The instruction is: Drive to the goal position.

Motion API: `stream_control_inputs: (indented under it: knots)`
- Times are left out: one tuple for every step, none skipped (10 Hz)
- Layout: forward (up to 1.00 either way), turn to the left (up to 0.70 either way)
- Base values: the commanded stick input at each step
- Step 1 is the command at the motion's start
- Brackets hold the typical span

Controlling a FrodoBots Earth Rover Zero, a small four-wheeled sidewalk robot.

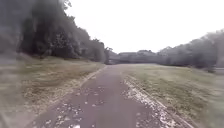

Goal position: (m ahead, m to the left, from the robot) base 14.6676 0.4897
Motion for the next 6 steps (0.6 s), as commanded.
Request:
stream_control_inputs:
  knots:
    - [0.45, 0.0]
    - [0.45, 0.0]
    - [0.45, 0.0]
    - [0.45, 0.0]
    - [0.45, 0.0]
    - [0.45, 0.0]
